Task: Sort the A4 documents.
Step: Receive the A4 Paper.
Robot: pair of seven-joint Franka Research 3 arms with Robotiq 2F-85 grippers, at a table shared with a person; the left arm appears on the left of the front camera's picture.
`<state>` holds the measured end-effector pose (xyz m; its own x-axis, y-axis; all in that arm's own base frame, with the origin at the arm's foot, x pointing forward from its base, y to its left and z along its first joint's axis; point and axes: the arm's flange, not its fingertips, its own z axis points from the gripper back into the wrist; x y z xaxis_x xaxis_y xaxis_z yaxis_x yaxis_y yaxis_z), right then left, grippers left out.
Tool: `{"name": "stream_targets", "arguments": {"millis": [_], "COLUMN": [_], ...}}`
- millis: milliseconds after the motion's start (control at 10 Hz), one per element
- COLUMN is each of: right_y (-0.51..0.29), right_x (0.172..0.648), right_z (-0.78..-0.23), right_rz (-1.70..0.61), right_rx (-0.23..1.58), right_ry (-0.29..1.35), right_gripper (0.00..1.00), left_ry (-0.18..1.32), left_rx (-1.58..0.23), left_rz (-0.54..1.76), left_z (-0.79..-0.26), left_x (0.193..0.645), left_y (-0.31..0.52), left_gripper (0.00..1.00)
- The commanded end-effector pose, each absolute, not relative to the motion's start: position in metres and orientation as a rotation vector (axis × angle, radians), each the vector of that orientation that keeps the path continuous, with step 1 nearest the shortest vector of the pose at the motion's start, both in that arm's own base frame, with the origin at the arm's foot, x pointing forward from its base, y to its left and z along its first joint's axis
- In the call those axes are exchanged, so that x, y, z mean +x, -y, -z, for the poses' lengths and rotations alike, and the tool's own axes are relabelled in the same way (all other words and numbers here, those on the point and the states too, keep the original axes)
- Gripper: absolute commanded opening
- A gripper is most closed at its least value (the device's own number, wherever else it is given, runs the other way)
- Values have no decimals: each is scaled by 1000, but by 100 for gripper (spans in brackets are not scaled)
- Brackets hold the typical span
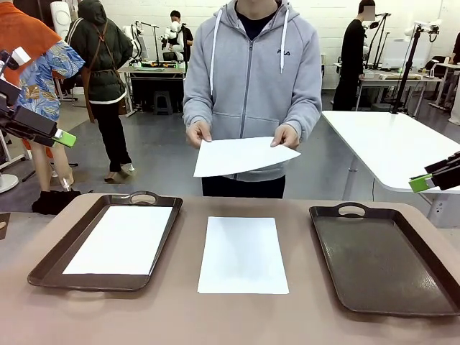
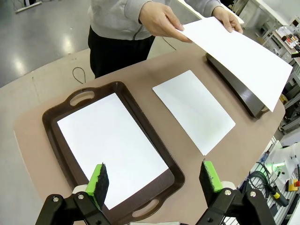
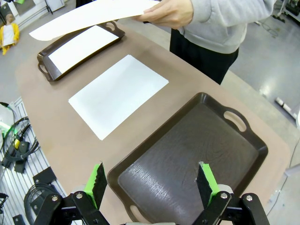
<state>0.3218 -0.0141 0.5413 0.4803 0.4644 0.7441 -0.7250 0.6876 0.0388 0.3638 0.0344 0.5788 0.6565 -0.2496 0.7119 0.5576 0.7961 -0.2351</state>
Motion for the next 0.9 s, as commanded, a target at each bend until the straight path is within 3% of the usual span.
{"name": "stream_targets", "arguments": {"millis": [0, 800], "right_y": [14, 14], "right_x": [324, 324], "right_z": [-539, -539], "right_rz": [-748, -748], "right_rx": [389, 389], "right_ry": [777, 777], "right_gripper": [100, 100], "left_ry": [723, 723], "left_rx": [-460, -460], "left_rz": [479, 479], "left_z": [-579, -579], "left_x": [364, 364], "left_y": [-34, -34], "left_gripper": [100, 100]}}
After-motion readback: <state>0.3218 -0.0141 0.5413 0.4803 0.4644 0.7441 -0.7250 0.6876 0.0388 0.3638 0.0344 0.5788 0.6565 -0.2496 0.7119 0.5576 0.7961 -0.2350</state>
